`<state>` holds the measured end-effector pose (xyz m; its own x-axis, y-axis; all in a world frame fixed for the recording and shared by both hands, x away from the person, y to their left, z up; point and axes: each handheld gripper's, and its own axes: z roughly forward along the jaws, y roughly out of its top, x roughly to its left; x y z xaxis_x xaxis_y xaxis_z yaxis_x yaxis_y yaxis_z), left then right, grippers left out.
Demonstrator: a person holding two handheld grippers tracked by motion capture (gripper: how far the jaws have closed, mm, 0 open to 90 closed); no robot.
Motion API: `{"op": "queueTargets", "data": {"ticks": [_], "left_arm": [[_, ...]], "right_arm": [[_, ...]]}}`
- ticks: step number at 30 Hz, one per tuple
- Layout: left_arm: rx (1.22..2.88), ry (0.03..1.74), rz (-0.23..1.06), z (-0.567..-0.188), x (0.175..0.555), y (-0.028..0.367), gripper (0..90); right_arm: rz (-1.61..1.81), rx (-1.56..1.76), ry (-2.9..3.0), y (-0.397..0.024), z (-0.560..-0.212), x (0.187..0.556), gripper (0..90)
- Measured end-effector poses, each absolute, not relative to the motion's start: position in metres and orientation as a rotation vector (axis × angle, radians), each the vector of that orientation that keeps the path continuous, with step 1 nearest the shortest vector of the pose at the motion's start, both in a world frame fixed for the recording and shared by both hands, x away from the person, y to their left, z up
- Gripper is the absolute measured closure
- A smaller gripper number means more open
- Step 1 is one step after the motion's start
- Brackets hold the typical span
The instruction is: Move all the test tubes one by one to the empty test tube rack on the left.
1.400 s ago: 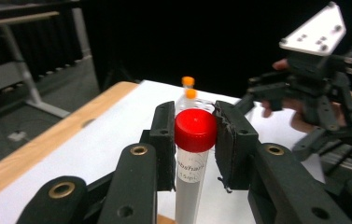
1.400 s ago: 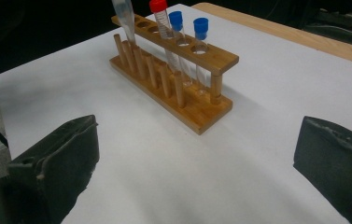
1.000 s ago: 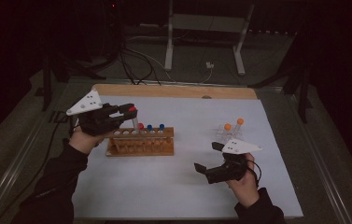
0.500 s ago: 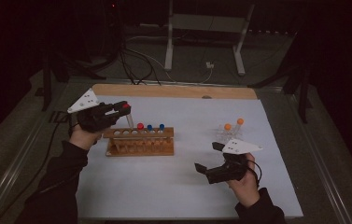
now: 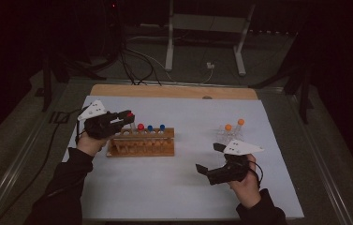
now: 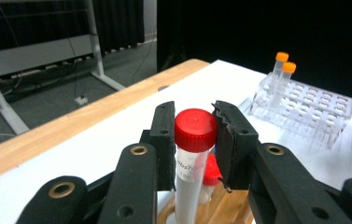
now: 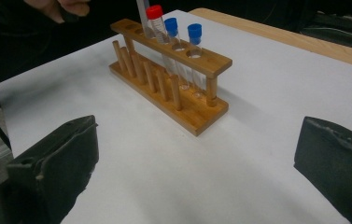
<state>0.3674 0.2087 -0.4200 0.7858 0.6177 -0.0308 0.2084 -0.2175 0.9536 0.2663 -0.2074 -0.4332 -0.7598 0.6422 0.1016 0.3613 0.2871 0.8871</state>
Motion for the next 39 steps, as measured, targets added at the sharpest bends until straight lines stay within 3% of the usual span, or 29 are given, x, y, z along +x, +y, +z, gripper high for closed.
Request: {"op": "queueTargets", "data": {"ticks": [14,39], "left_arm": [[1.844,0.678,0.407,-0.446,0.37,0.204,71.7],[1.872,0.698,0.371,-0.453,0.374,0.203,71.2]], "right_arm": [[1.459,0.913,2.295,-0.207,-0.434,0.266,0.0],[1.473,0.903,2.272,-0.211,-0.43,0.266,0.0]]}}
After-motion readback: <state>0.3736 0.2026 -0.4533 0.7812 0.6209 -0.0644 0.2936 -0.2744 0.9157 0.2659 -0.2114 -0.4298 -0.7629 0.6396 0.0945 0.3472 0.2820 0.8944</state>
